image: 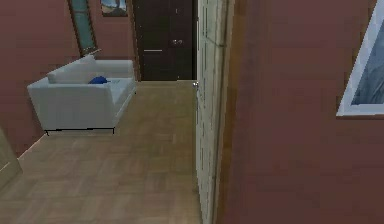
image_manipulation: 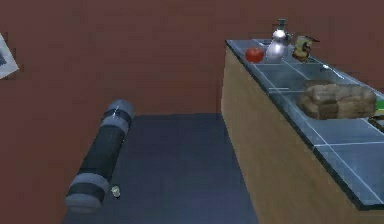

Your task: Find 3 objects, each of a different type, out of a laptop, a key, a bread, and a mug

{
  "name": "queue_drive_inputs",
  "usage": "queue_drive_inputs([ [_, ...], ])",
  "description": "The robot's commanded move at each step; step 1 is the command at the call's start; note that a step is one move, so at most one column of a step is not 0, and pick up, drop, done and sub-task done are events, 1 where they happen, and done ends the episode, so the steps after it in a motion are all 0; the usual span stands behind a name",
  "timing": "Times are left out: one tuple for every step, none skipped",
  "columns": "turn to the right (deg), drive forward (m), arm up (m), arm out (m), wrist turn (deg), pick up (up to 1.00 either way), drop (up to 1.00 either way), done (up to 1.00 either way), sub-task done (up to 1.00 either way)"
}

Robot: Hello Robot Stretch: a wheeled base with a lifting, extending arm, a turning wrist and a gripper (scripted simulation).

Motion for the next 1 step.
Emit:
queue_drive_inputs([
  [45.0, 0.0, 0.0, 0.0, 0.0, 0.0, 0.0, 0.0, 0.0],
])
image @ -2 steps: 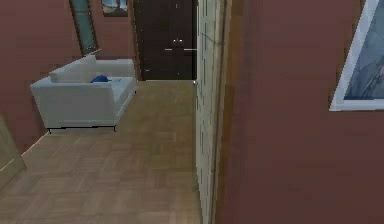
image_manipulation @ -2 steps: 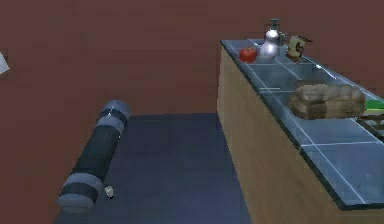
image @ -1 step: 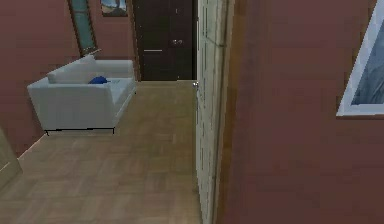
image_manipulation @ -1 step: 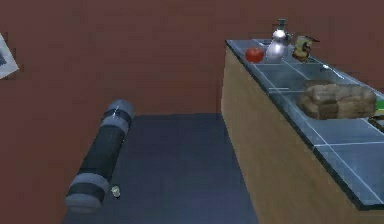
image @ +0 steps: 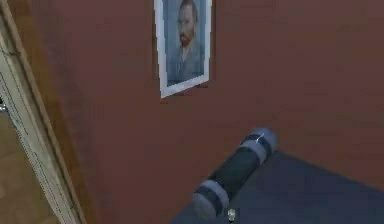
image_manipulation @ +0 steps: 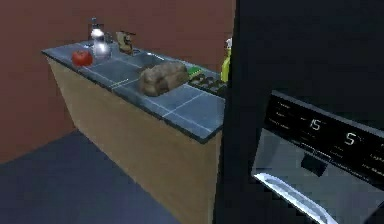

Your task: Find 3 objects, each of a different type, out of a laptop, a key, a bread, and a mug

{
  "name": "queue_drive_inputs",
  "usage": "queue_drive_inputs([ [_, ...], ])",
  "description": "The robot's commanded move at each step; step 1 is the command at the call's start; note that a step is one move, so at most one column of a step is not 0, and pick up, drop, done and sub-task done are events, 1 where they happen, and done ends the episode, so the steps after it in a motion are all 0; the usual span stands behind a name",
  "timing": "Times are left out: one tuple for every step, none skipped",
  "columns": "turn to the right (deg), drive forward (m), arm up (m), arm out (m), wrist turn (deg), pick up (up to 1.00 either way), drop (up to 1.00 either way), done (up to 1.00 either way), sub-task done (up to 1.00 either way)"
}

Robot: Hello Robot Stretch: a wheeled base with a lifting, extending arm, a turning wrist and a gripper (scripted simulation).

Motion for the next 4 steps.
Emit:
queue_drive_inputs([
  [42.0, 0.0, 0.0, 0.0, 0.0, 0.0, 0.0, 0.0, 0.0],
  [0.0, 1.0, 0.0, 0.0, 0.0, 0.0, 0.0, 0.0, 0.0],
  [0.0, 0.35, 0.0, 0.0, 0.0, 0.0, 0.0, 0.0, 0.0],
  [45.0, 0.0, 0.0, 0.0, 0.0, 0.0, 0.0, 0.0, 0.0],
])
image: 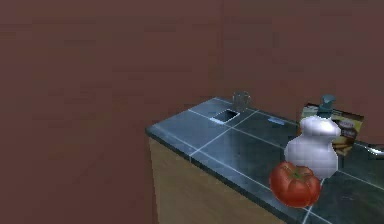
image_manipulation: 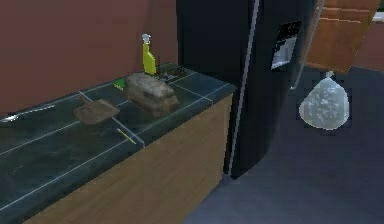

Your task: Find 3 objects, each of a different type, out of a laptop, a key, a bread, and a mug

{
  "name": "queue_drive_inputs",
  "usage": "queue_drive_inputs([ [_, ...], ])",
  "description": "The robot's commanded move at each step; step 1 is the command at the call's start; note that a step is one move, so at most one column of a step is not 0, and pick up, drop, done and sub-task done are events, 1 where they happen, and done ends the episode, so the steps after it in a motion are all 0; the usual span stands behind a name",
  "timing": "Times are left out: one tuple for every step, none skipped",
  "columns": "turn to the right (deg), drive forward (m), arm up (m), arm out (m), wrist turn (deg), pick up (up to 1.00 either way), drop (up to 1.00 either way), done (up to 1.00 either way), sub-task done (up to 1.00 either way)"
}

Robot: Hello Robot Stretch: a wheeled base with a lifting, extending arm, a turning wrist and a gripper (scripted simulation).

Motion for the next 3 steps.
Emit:
queue_drive_inputs([
  [12.0, 0.0, 0.0, 0.0, 0.0, 0.0, 0.0, 0.0, 0.0],
  [0.0, 0.0, 0.0, 0.0, 0.0, 0.0, 0.0, 0.0, 1.0],
  [45.0, 0.0, 0.0, 0.0, 0.0, 0.0, 0.0, 0.0, 0.0],
])
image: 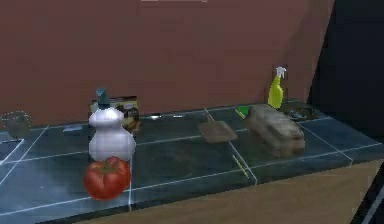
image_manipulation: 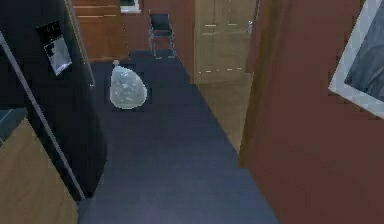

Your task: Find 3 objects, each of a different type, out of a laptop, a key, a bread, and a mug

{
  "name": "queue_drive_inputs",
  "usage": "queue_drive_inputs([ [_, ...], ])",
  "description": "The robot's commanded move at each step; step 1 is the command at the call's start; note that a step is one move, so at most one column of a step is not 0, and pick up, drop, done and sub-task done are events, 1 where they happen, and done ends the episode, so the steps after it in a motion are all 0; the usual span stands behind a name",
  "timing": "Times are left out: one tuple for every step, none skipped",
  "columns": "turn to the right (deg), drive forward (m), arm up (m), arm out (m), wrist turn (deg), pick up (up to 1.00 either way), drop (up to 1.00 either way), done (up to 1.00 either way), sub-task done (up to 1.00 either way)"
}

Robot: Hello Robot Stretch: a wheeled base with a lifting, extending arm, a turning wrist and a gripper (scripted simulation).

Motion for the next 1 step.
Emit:
queue_drive_inputs([
  [45.0, 0.0, 0.0, 0.0, 0.0, 0.0, 0.0, 0.0, 0.0],
])
